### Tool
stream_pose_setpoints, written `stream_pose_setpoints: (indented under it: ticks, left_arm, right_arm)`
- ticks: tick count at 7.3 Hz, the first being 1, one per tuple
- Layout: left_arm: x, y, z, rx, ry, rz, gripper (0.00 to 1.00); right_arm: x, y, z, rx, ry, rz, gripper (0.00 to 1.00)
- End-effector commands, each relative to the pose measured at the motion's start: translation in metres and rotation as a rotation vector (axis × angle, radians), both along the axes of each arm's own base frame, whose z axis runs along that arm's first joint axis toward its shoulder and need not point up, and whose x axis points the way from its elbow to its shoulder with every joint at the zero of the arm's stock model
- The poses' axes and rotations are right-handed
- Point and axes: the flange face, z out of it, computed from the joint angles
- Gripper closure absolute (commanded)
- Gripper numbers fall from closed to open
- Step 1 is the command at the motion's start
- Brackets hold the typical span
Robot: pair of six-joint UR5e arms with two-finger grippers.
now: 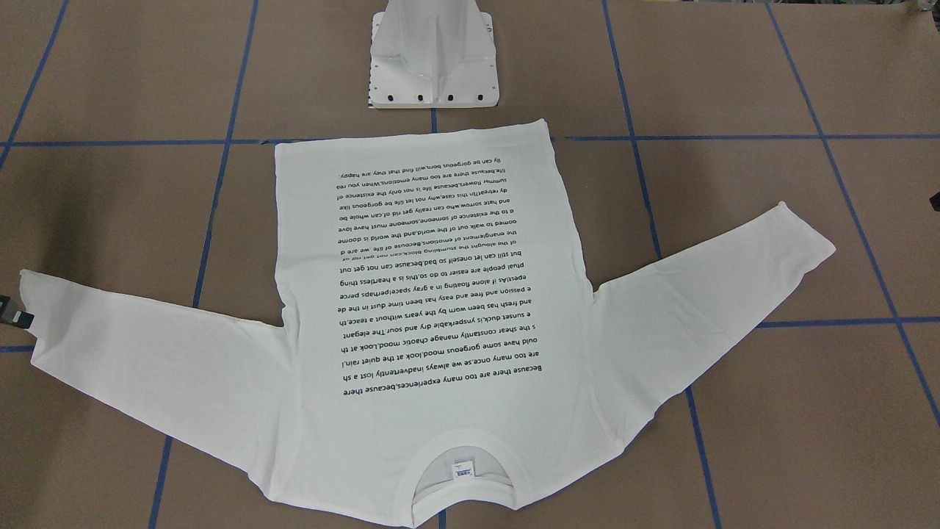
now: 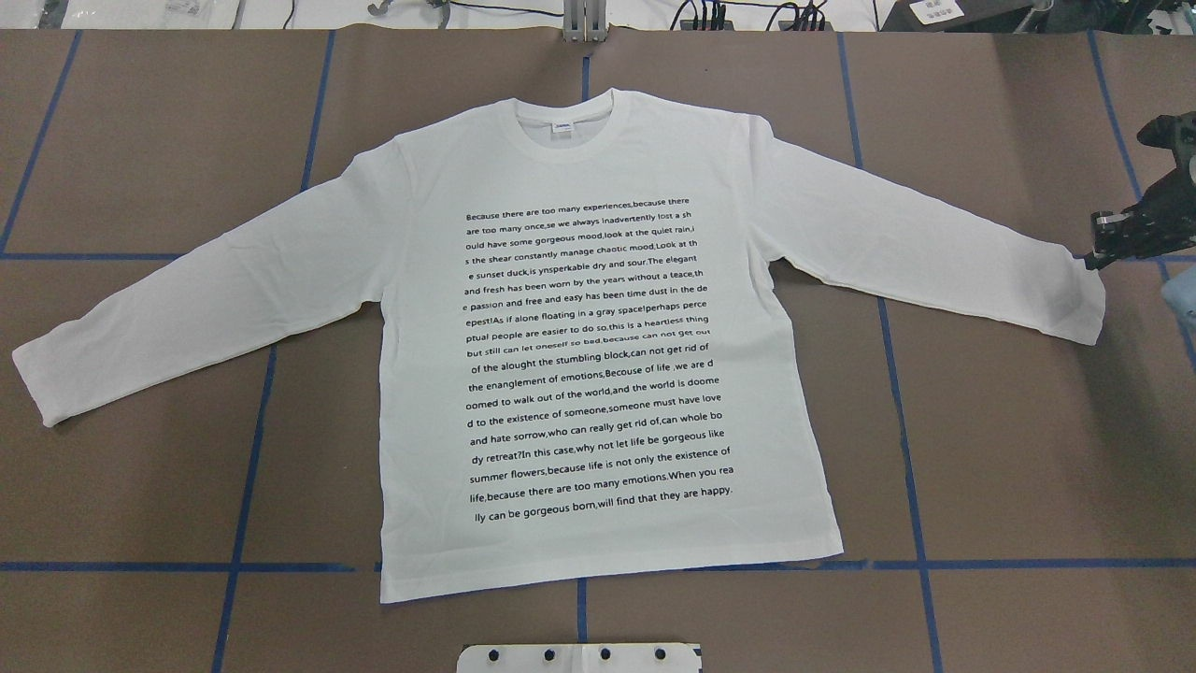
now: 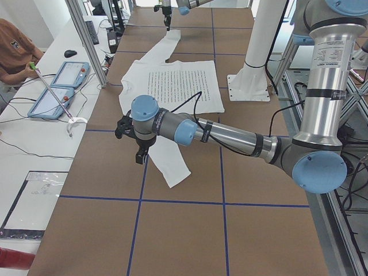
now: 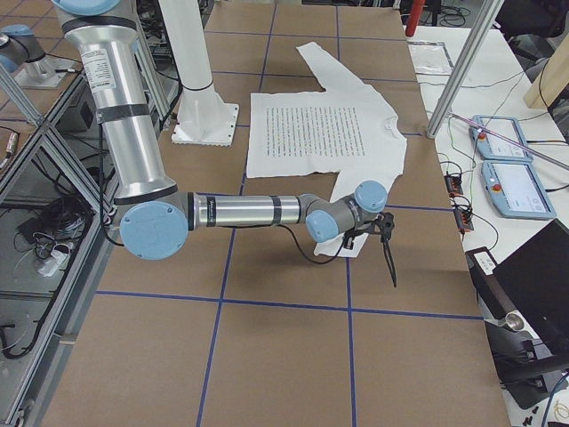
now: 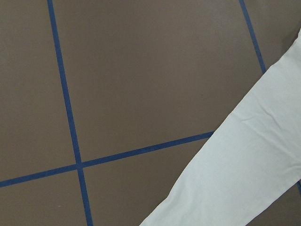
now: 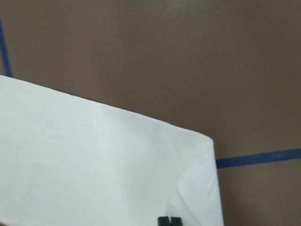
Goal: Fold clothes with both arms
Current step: 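Reach the right gripper across and grasp the shirt's shoulder near the collar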
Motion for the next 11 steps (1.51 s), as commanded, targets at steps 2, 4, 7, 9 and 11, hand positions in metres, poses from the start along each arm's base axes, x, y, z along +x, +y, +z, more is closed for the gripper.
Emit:
stream_pose_setpoints:
  ticks: [2, 4, 7, 9, 11]
  left_arm:
    - [0.000, 0.000, -0.001, 0.003, 0.000, 0.000, 0.00]
    - [0.000, 0.001, -0.003, 0.006, 0.001, -0.001, 0.00]
    - [0.000, 0.001, -0.005, 0.011, 0.001, 0.000, 0.00]
    - [0.000, 0.002, -0.007, 0.015, 0.001, 0.000, 0.00]
    - [-0.001, 0.015, -0.010, 0.019, 0.002, -0.002, 0.00]
  right_arm:
    - [-0.117, -0.014, -0.194, -0.160, -0.099, 0.169, 1.00]
    - [-0.209, -0.013, -0.305, -0.154, -0.116, 0.249, 1.00]
    - [-0.347, -0.002, -0.485, -0.191, -0.127, 0.391, 1.00]
    - [-0.419, 0.029, -0.542, -0.166, -0.121, 0.402, 1.00]
    - [-0.454, 0.049, -0.559, -0.164, -0.108, 0.396, 1.00]
